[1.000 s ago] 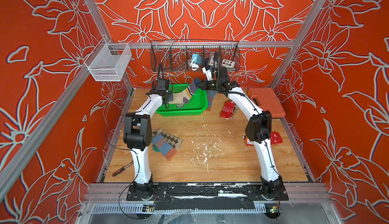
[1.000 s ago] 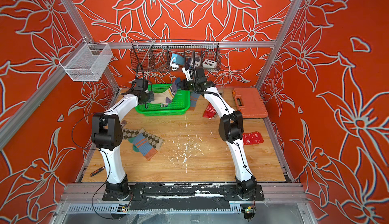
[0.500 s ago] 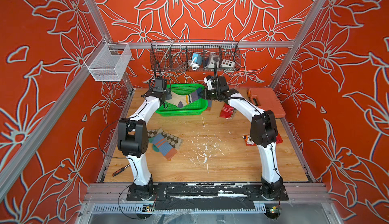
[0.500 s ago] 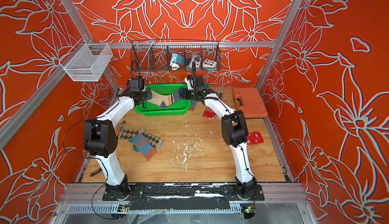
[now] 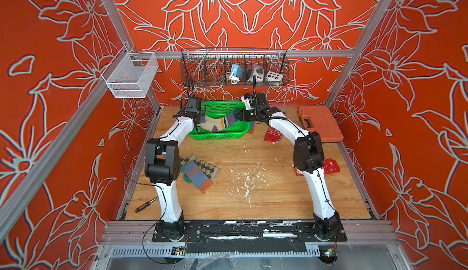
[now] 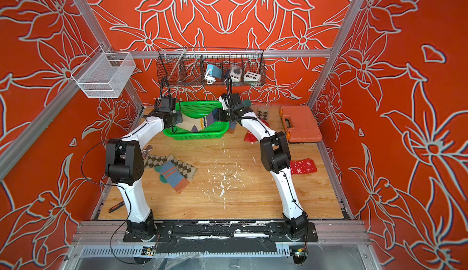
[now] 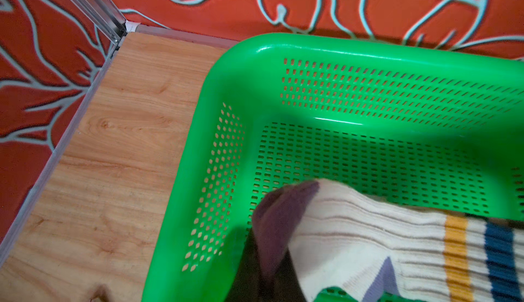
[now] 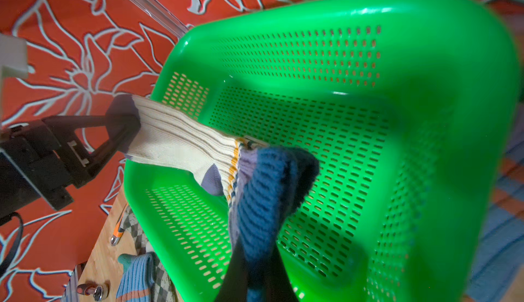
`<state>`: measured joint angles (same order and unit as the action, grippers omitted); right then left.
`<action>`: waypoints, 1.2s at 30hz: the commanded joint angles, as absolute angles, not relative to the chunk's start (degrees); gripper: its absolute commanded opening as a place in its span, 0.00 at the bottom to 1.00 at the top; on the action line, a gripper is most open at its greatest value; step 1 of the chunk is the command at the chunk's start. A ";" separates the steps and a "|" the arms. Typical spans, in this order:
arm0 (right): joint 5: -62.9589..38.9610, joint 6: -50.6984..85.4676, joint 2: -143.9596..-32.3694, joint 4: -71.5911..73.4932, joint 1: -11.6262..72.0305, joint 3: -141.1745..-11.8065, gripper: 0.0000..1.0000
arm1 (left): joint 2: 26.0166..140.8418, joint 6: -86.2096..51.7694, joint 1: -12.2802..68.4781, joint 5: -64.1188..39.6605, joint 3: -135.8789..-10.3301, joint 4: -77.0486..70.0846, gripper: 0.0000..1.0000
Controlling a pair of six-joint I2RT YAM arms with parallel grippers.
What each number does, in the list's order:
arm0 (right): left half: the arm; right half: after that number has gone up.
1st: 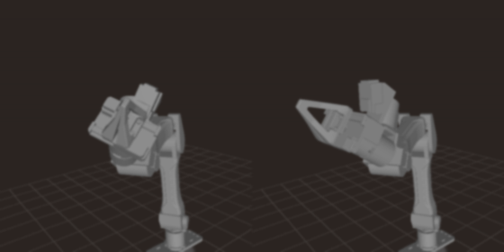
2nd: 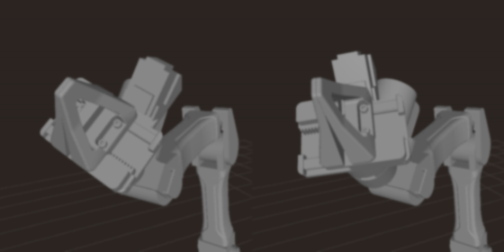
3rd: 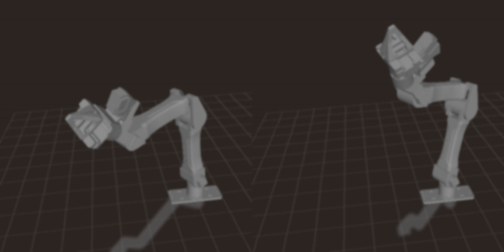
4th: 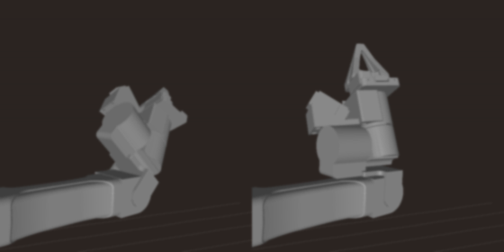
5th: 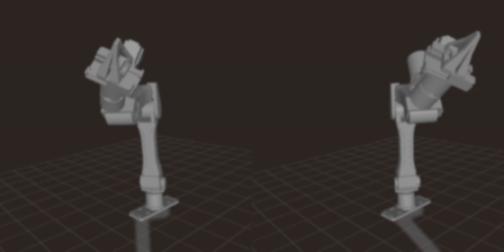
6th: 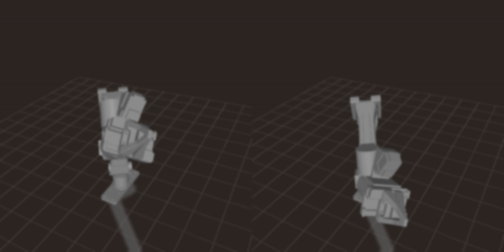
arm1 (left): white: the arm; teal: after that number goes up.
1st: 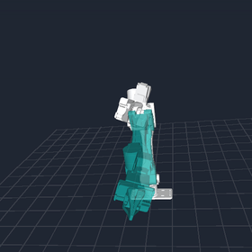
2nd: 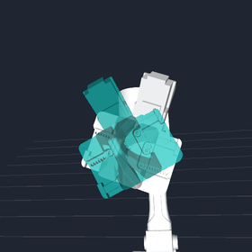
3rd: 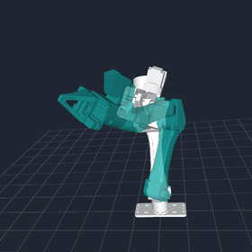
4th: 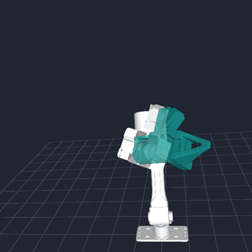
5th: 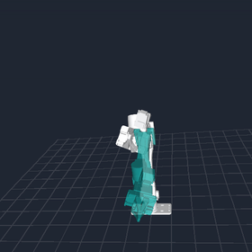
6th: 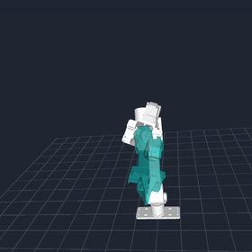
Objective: Place the socks together as a pair
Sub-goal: Place a pair of socks in the bin.
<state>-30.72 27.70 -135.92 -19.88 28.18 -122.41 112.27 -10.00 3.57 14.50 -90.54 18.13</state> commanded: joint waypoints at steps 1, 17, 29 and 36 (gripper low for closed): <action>-30.62 26.64 -137.70 -24.07 28.63 -125.67 0.01 | 113.98 -8.96 3.25 16.09 -92.40 19.18 0.01; -22.61 21.10 -128.27 -29.14 28.71 -120.25 0.47 | 101.35 -10.11 5.51 13.75 -85.11 14.07 0.49; -6.91 12.80 -109.82 -30.58 23.10 -97.23 0.39 | 91.35 -17.75 20.21 2.18 -70.50 -0.73 0.51; -10.35 15.03 -104.98 -24.69 14.54 -82.29 0.38 | 96.02 -17.81 31.95 7.24 -70.32 -4.13 0.54</action>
<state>-10.92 15.14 -105.60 -26.33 16.08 -84.90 95.11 -16.60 29.10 5.72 -71.18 0.23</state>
